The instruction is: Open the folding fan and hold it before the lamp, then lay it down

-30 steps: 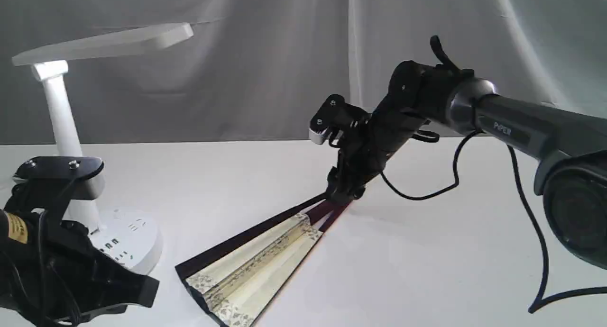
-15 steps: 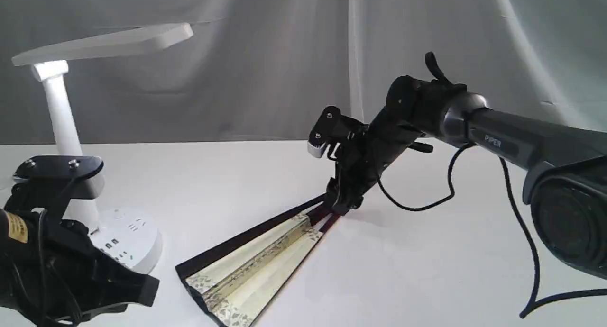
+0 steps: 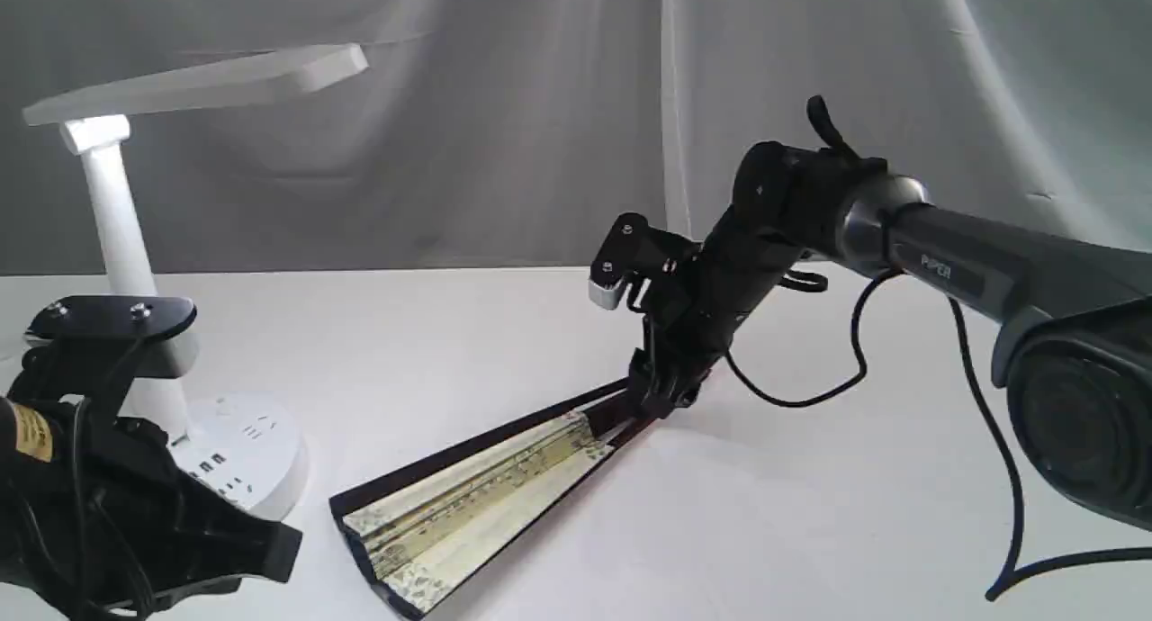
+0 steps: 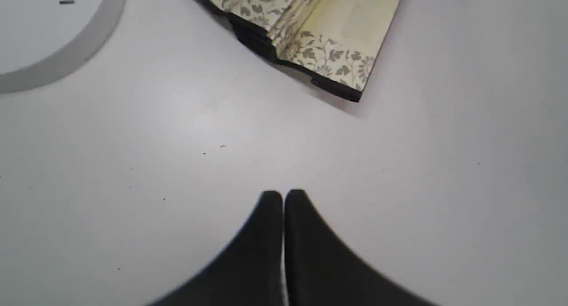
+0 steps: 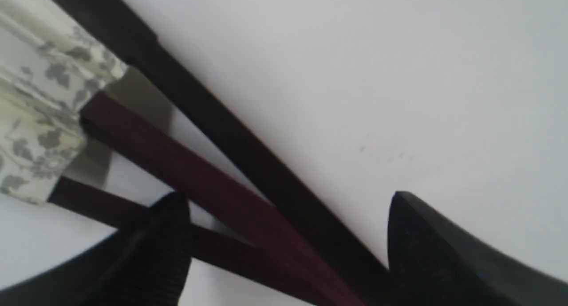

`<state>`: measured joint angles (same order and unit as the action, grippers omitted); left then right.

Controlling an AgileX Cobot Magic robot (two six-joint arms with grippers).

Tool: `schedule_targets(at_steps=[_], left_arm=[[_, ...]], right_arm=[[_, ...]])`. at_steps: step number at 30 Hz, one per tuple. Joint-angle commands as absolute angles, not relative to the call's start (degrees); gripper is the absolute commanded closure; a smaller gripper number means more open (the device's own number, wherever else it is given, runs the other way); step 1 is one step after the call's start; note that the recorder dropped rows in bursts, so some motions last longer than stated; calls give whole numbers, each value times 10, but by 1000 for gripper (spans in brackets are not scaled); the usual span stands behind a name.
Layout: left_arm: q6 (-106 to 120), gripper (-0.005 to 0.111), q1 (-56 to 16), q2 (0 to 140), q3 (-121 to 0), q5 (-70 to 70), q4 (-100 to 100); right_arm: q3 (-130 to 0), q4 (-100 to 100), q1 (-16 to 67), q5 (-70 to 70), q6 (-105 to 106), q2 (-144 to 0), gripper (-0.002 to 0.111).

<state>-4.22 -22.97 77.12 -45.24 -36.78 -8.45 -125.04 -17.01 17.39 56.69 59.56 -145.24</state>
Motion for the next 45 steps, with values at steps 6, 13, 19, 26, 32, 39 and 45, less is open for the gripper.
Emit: schedule_targets(at_steps=[6,13,19,26,32,39,45], left_arm=[[-42,107,-234,773,-456,-362,-84],[-42,107,-234,773,-456,-362,-84],[-42,107,-234,773,-456,-362,-84],[-42,107,-234,773,-456,-366,-84],[-42,107,-234,773,-456,-363,-84],[-42,107,-234,773,-456,-364,-84],[-42,107,-234,773,-456,-361,-84]], right_arm=[[-1241,-102,156,700,539,-1454,46],[-1241,-81,139,700,489,-1438,46],[-1241,-55,132,700,391,-1425,46],[-1241,-72,132,700,370,-1414,47],[-1241,-147,132,700,483,-1412,47],[-1230,-103,133,700,483,-1424,50],[-1220,-107,131,700,483,-1433,53]])
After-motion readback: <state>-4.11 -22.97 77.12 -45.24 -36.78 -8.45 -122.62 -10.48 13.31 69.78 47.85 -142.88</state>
